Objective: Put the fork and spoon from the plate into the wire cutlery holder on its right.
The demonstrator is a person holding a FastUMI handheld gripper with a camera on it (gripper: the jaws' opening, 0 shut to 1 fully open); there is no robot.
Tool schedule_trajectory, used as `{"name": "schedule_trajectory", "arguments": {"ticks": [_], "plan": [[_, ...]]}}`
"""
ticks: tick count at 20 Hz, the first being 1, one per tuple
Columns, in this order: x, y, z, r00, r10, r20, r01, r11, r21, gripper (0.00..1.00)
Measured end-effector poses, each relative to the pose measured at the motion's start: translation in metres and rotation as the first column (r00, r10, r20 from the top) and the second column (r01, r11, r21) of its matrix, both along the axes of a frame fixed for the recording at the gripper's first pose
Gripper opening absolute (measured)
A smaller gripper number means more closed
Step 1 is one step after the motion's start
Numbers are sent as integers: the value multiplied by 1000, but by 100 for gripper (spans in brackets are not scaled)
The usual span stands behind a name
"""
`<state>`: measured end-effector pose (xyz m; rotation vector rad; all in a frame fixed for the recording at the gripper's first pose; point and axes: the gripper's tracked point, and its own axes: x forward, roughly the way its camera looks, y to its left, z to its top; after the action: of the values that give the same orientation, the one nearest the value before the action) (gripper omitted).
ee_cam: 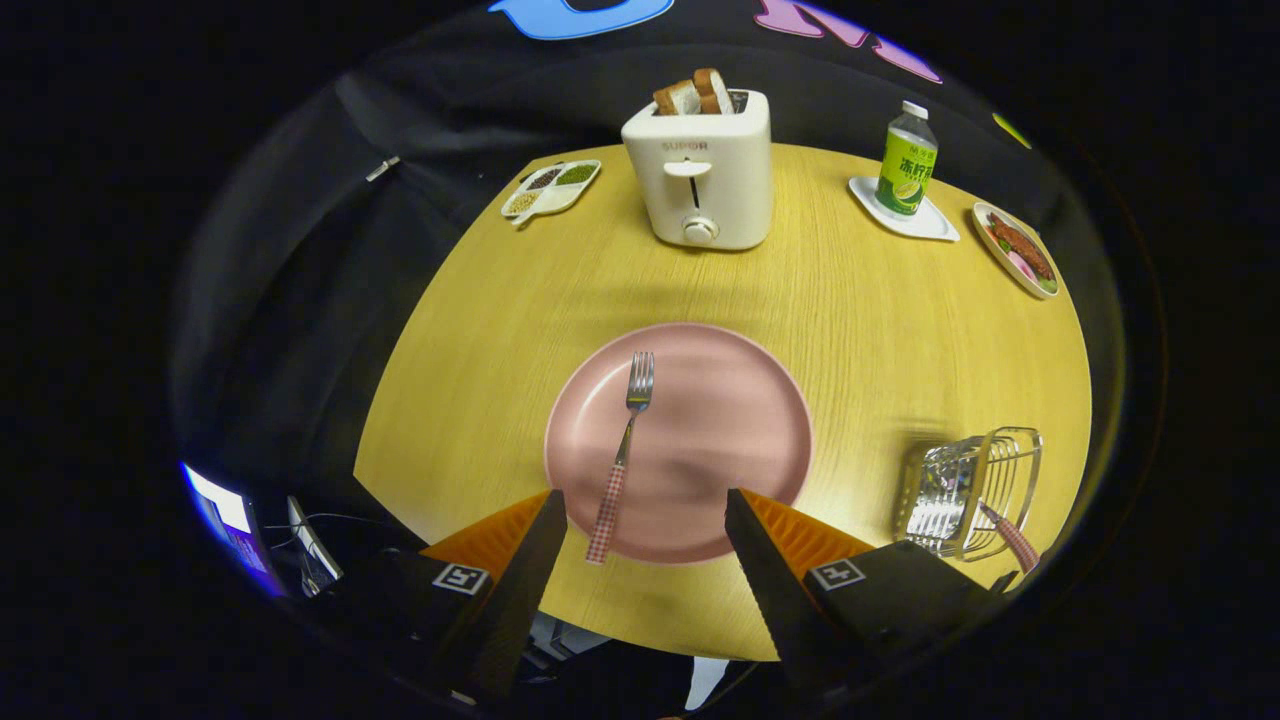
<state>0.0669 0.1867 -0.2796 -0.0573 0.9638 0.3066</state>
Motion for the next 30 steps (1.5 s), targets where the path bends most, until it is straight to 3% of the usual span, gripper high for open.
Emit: {"name": "schedule_trajectory", "arguments": {"ticks": [10,13,15,18,20,21,23,25,30], "plan": [[16,13,-59,990,-62,-130,52,996,-77,98],[17,14,-67,987,-64,-147,51,994,-94,87],[17,16,-71,985,-64,-162,49,994,-94,72],[16,20,-72,983,-63,-171,48,995,-89,72],[14,18,-76,978,-70,-199,51,994,-96,51],[14,18,-73,977,-66,-203,47,994,-96,36],[11,14,-76,974,-58,-217,33,993,-114,35],[10,11,-77,973,-61,-223,36,993,-115,14],[6,8,-69,970,4,-241,-17,998,-53,11]]}}
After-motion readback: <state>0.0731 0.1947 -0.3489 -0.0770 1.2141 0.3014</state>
